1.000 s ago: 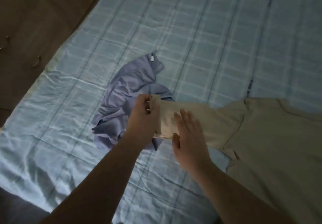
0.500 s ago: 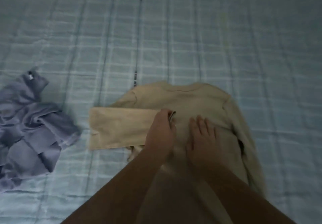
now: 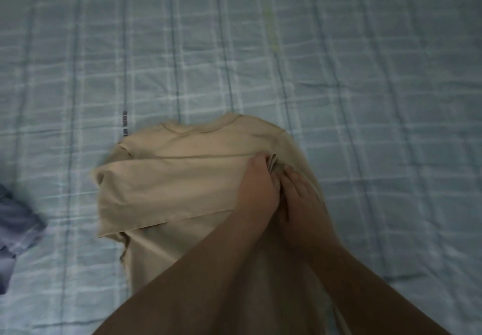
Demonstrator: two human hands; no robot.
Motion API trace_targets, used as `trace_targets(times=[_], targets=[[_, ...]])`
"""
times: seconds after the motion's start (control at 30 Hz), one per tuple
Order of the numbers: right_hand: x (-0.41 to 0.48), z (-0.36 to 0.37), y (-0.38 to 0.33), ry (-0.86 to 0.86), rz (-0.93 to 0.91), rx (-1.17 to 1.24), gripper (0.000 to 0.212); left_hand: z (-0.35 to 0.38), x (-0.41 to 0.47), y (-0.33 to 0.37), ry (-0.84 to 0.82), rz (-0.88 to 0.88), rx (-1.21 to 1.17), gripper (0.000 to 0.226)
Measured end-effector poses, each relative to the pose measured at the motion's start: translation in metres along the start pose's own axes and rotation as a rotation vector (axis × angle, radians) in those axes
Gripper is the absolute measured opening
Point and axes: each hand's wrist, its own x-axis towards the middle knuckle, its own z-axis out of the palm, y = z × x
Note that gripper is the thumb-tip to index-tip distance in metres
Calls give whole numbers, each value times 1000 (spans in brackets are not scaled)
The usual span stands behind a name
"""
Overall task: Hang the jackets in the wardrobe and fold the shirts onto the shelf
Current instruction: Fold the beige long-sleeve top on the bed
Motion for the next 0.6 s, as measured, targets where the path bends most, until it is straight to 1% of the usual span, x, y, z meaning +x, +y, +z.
trace_targets(times=[0.1,0.2,0.23,0.3,0.37,0.47,0.5,0.57,0.6], targets=[[-2,-1,1,28,34,90,57,7,4,-2,-4,6,48,28],[1,0,5,-2,77,85,59,12,6,-1,-15,53,99,25],[3,0,7,-19,83,75,59,12,6,-3,-40,65,131,29],[5,3,12,-40,75,62,60,8,3,-9,-124,96,187,42],[6,2,12,-39,101,119,59,0,-6,-14,-185,171,196,47],[-3,-10,-1,56,195,289,62,-13,-27,-16,-235,245,170,50],[-10,-17,-6,109,210,309,63,-16,-34,-18,-255,249,182,52],[-27,-27,-9,212,246,301,54,-19,-47,-22,-270,280,236,56],[-39,-30,-5,237,289,285,50,-20,-54,-23,-270,312,259,58]])
